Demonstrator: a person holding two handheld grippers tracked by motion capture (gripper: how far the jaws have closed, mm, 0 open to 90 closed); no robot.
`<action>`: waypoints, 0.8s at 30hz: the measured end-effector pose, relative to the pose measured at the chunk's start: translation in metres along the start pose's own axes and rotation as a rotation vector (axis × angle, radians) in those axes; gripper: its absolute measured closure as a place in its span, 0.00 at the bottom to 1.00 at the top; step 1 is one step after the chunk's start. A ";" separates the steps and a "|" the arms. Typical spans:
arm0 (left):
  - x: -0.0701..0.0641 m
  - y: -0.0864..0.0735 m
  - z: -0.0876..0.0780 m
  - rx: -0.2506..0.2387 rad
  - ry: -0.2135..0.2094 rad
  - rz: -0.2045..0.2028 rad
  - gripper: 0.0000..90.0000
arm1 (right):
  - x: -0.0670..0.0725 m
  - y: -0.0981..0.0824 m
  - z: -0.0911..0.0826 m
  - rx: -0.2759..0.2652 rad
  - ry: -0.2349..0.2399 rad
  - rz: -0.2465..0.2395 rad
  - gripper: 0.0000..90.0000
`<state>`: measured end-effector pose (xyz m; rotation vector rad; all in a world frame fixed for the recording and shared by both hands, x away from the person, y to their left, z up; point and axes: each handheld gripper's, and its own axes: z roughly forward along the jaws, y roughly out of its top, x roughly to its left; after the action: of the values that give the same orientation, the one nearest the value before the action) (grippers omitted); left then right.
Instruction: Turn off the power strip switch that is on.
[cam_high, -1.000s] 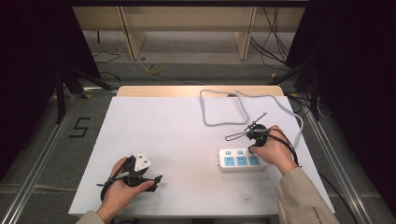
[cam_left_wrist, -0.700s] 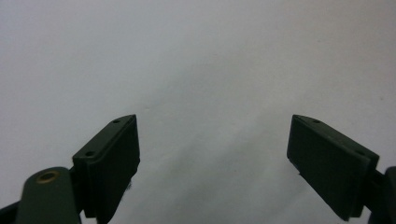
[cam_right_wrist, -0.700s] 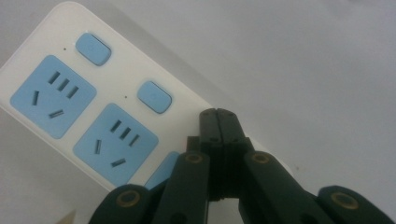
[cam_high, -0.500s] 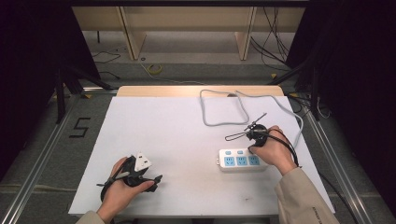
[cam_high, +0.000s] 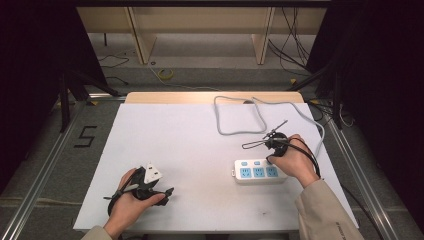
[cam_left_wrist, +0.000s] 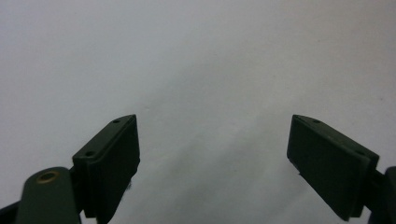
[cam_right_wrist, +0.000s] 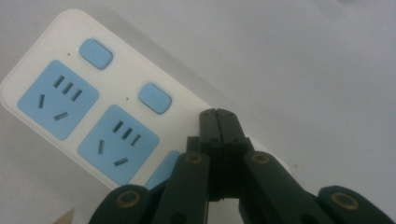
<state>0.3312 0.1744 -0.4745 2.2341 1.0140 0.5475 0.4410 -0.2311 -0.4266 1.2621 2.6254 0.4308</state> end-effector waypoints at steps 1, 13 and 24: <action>0.000 0.000 0.000 -0.003 0.000 -0.001 0.19 | 0.000 0.000 0.000 -0.001 -0.003 0.006 1.00; 0.000 0.000 0.000 -0.004 0.001 -0.001 0.19 | 0.003 -0.002 -0.007 -0.001 0.004 -0.004 1.00; 0.000 0.000 0.000 -0.003 0.000 0.000 0.19 | 0.007 -0.005 -0.011 -0.004 0.012 -0.011 1.00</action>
<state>0.3308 0.1744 -0.4743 2.2312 1.0130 0.5488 0.4300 -0.2301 -0.4180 1.2476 2.6390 0.4425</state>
